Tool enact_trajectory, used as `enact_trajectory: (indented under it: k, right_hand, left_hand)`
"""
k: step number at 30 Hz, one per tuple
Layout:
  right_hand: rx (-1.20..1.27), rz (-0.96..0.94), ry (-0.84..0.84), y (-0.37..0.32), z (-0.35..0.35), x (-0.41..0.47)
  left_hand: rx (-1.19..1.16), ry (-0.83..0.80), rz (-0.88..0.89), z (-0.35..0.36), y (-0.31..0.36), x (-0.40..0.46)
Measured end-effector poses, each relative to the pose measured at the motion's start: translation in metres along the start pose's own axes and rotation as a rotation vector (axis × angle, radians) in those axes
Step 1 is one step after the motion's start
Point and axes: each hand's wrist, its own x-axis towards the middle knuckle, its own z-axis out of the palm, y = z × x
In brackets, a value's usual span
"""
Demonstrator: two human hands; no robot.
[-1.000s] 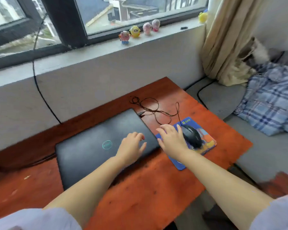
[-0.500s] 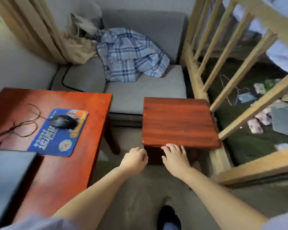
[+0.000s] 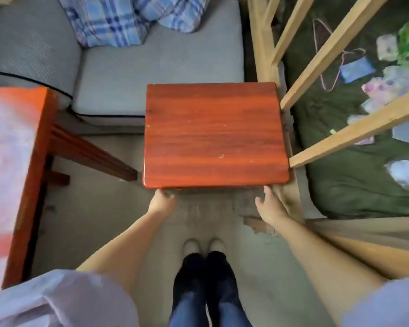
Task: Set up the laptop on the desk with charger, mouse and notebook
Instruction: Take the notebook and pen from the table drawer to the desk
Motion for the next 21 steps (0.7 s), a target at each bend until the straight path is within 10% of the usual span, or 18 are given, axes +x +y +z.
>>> enact_trajectory:
  k: [6,21]
  right_hand:
    - [0.543,0.247,0.118,0.017,0.038,0.056]
    - [0.552,0.192,0.318,0.034,0.048,0.07]
  left_hand:
    - [-0.468,0.096,-0.079,0.037,-0.024,0.042]
    - [-0.199,0.351,0.0,0.039,-0.051,0.067]
